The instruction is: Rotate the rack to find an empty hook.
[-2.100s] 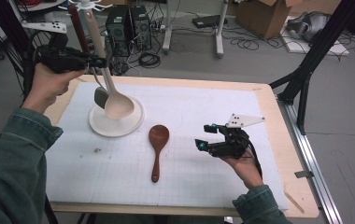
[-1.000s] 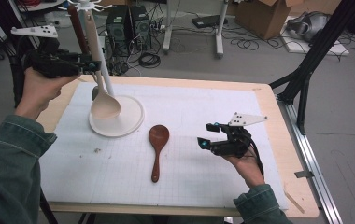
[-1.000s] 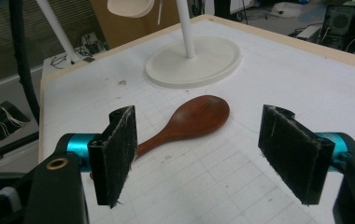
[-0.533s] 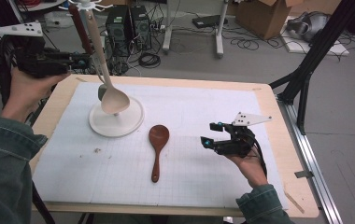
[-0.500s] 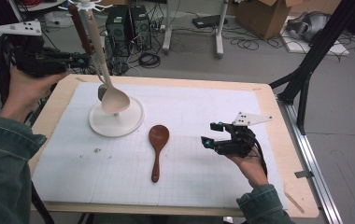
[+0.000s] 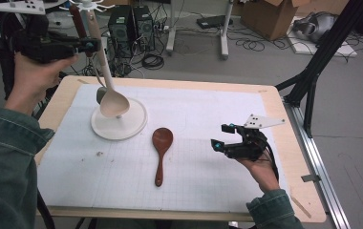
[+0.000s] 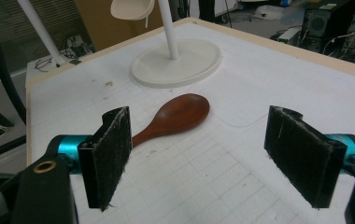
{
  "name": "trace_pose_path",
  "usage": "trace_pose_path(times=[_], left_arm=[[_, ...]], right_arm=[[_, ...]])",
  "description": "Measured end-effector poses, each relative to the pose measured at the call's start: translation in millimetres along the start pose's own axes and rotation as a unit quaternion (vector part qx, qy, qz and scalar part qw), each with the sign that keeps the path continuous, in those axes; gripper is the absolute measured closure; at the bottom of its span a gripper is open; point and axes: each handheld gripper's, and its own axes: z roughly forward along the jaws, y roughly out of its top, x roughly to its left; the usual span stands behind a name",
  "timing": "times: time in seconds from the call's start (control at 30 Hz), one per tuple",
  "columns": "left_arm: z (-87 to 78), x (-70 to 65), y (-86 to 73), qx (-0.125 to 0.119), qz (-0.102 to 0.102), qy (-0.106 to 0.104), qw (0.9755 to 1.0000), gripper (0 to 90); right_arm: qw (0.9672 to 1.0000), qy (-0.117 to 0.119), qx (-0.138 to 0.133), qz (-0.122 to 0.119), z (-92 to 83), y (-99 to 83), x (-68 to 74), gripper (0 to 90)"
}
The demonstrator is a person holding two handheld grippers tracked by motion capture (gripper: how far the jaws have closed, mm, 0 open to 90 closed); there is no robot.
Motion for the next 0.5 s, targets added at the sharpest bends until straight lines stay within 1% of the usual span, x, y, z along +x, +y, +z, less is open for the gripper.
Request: trace_pose_path(times=[0.13,0.17,0.33,0.47,0.5], left_arm=[[2.8,-4.3,9.8,-0.015,-0.003,0.008,0.9999,89.6],[4.0,-4.9,12.0,-0.014,-0.003,0.012,0.9998,89.6],[10.6,-4.5,20.1,-0.017,-0.007,0.025,0.9995,89.6],[15.5,-1.6,23.3,-0.018,-0.011,0.033,0.9992,89.6],[16.6,-0.5,23.5,-0.019,-0.013,0.035,0.9991,89.6]], right_arm=[[1.0,0.0,0.002,0.002,-1.0,-0.7,-0.9,22.5],[1.0,0.0,0.002,0.005,-1.2,-0.7,-0.9,22.5],[1.0,0.001,-0.001,0.004,-1.8,-0.9,-2.7,22.4],[1.0,-0.001,-0.003,0.002,-2.4,-1.2,-3.7,22.3],[1.0,-0.002,-0.002,0.005,-3.0,-1.2,-3.6,22.3]])
